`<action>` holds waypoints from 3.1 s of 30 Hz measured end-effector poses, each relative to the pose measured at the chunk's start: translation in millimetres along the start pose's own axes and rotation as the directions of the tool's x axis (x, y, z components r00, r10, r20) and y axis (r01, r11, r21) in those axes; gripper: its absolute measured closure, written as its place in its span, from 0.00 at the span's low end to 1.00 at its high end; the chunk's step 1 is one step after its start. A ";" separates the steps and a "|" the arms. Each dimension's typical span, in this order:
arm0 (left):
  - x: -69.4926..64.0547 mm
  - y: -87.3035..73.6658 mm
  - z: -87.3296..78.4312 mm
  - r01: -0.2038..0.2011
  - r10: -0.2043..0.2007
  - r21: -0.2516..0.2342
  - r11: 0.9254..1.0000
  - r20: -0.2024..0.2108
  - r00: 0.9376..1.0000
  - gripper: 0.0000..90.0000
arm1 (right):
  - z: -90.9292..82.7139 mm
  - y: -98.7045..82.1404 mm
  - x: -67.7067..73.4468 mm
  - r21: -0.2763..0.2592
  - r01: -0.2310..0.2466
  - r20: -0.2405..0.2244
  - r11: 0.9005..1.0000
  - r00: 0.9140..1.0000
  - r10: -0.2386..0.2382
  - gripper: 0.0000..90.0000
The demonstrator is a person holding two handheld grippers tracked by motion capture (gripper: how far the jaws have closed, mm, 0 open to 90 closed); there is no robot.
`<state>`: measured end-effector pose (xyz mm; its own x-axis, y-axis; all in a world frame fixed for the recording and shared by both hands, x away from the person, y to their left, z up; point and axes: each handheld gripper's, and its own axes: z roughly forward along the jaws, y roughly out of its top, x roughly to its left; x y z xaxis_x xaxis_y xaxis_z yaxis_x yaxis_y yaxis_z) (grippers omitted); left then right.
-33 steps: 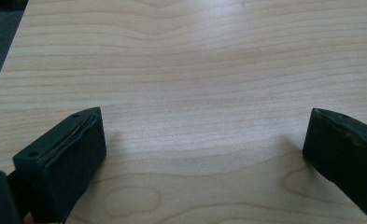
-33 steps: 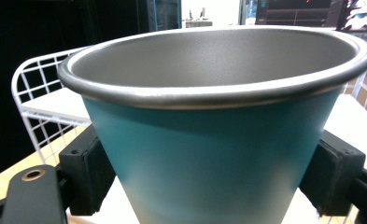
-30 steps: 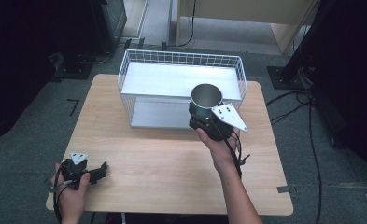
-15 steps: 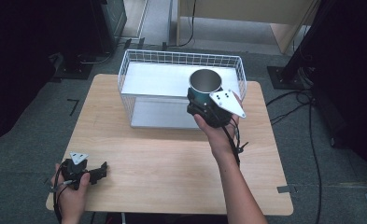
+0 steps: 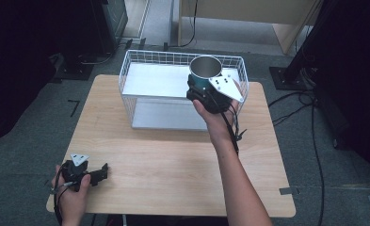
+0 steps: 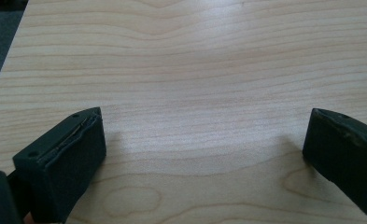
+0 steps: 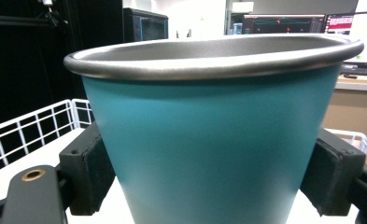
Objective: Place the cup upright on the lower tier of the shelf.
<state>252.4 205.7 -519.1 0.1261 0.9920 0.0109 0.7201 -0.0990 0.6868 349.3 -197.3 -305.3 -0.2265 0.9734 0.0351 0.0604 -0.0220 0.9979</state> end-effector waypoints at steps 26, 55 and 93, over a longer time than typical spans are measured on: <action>-0.2 0.0 0.1 0.003 -0.003 0.000 1.000 0.001 1.000 0.00 | 66.1 0.4 -3.9 0.064 -0.007 0.046 0.998 0.999 0.004 0.19; -0.3 0.0 0.0 0.004 -0.004 0.000 1.000 0.002 1.000 0.00 | 88.3 -8.9 -8.6 0.118 -0.058 0.069 0.991 0.996 0.050 0.16; -0.6 0.3 0.1 0.000 0.000 0.002 1.000 0.004 1.000 0.00 | 54.8 -11.6 -15.0 0.121 -0.032 -0.004 0.992 0.999 0.033 0.03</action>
<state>252.6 205.0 -519.0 0.1282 0.9917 0.0080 0.7217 -0.0988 0.6851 405.3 -199.1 -320.3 -0.2287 0.9711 0.0683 0.1852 -0.0254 0.9824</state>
